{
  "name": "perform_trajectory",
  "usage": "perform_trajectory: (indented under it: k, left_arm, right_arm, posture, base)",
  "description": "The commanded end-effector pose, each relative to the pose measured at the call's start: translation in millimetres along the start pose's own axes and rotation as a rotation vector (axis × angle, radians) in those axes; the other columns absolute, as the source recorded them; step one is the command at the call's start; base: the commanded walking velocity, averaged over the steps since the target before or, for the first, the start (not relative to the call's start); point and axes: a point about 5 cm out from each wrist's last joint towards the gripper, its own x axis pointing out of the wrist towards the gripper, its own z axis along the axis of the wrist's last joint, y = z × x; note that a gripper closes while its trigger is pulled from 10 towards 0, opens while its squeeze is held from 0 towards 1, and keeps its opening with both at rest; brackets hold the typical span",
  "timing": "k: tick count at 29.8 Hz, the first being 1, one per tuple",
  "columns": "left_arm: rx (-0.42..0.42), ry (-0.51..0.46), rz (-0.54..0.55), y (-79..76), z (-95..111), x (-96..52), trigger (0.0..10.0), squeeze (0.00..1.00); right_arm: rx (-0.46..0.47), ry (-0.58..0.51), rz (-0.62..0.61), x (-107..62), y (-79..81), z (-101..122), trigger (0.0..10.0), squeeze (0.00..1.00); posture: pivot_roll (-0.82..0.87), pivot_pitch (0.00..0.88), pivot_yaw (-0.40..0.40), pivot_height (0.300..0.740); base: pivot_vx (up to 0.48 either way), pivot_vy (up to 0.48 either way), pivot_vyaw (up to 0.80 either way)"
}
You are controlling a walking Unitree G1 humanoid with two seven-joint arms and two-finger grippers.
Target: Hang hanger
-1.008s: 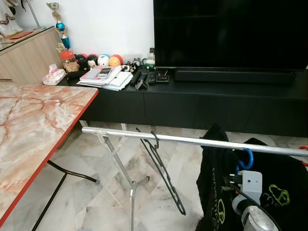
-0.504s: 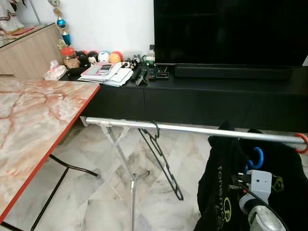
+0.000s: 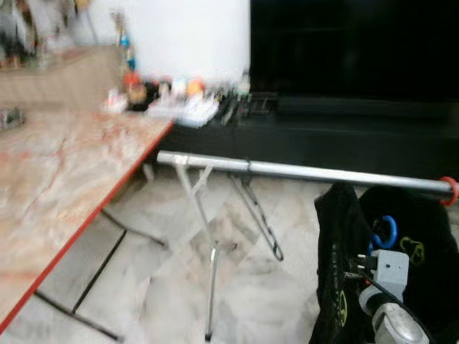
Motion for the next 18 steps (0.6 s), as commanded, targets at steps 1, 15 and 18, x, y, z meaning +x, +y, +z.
perform_trajectory:
  k: [1, 15, 18]
  left_arm:
    - [-0.005, 0.009, 0.012, 2.1, -0.9, -0.3, 10.0, 0.00]
    - [-0.034, 0.026, 0.030, 10.4, -8.1, -2.8, 10.0, 0.00]
    - [-0.037, 0.027, 0.036, 11.3, -8.6, -3.0, 10.0, 0.00]
  right_arm:
    - [0.002, -0.028, 0.017, 2.1, 7.4, 4.6, 10.0, 0.00]
    - [-0.026, -0.021, 0.006, 6.1, 0.4, 10.4, 10.0, 0.00]
    - [-0.028, -0.014, 0.006, 7.6, 1.0, 9.6, 10.0, 0.00]
  posture:
    - [0.00, 0.000, 0.038, 0.740]
    - [0.01, 0.000, 0.010, 0.740]
    - [0.01, 0.000, 0.007, 0.740]
  base:
    - [-0.304, 0.000, 0.00]
    - [-0.278, 0.000, 0.00]
    - [0.000, 0.000, 0.00]
